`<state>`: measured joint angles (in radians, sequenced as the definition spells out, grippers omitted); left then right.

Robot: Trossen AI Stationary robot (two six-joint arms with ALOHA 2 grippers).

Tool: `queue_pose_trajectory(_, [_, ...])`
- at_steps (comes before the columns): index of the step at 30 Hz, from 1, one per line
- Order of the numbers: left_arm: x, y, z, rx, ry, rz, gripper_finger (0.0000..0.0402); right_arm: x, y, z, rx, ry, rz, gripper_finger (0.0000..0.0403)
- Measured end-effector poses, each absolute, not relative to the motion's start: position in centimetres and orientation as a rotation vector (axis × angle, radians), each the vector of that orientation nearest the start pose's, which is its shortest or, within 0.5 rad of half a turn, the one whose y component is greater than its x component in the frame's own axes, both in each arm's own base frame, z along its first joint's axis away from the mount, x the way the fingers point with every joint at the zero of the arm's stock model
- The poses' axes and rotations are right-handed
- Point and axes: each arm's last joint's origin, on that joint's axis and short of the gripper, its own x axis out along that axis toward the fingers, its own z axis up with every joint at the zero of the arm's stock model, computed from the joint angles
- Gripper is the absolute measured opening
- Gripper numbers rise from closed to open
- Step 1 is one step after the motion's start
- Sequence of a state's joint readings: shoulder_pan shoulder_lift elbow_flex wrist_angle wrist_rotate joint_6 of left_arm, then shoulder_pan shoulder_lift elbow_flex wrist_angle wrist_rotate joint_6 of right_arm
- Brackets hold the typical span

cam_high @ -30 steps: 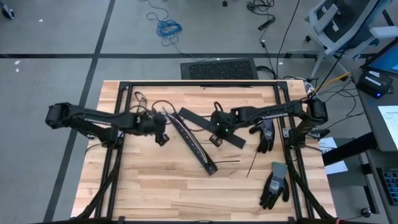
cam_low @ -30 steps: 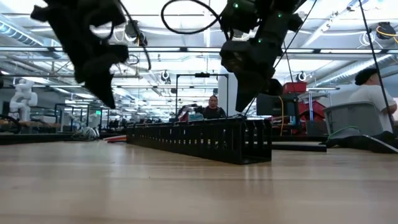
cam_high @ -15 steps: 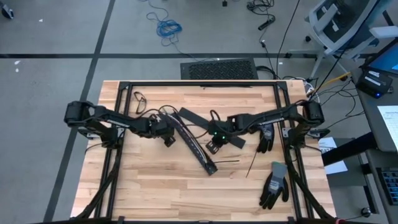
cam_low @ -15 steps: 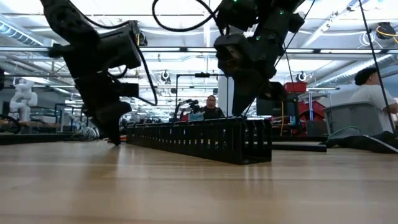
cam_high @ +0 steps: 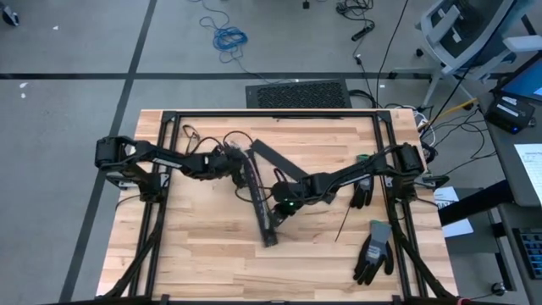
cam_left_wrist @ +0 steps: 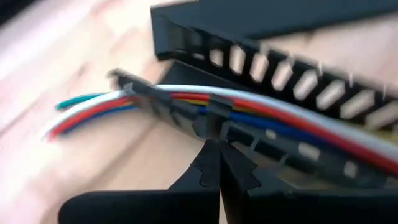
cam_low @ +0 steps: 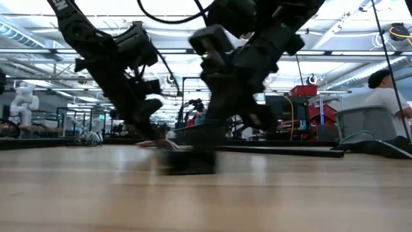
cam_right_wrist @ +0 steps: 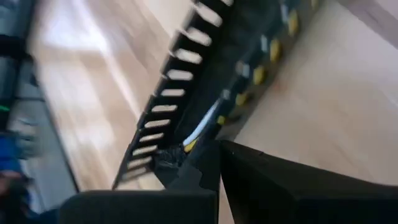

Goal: Ziptie cables
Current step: Adjust the black cable duct

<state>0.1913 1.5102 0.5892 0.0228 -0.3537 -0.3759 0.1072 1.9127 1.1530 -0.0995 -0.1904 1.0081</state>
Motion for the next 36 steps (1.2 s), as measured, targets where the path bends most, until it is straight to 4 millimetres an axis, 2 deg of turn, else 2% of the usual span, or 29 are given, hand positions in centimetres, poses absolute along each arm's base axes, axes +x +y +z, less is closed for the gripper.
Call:
queue_pose_trajectory(6, [26.8, 6.0, 14.7, -0.313, 0.596, 0.601, 0.0, 40.9, 4.8, 15.9, 0.973, 0.697, -0.043, 0.0])
queue_pose_trajectory(12, [27.4, 4.9, 15.6, -0.348, 0.547, 0.416, 0.0, 41.0, 4.0, 16.5, 0.895, 0.656, -0.018, 0.0])
queue_pose_trajectory(17, [25.7, 5.3, 19.5, -0.351, 0.43, 0.454, 0.0, 38.7, 2.1, 20.5, 0.762, 0.667, -0.129, 0.0])
queue_pose_trajectory(22, [21.7, 5.2, 20.6, -0.245, 0.605, 0.654, 0.0, 35.7, -0.4, 22.5, 0.712, 0.766, -0.319, 0.0])
queue_pose_trajectory(24, [20.4, 5.0, 20.1, -0.249, 0.703, 0.709, 0.0, 35.0, -0.9, 22.2, 0.737, 0.834, -0.366, 0.0])
queue_pose_trajectory(28, [19.1, 4.7, 17.4, -0.35, 0.87, 0.728, 0.0, 34.9, -0.7, 19.9, 0.753, 0.969, -0.43, 0.0])
queue_pose_trajectory(33, [19.1, 4.5, 14.2, -0.432, 0.972, 0.798, 0.0, 36.4, 0.3, 17.1, 0.82, 0.998, -0.401, 0.0])
queue_pose_trajectory(36, [20.1, 4.7, 12.8, -0.442, 0.98, 0.807, 0.0, 37.2, 0.7, 16.0, 0.852, 0.974, -0.402, 0.0])
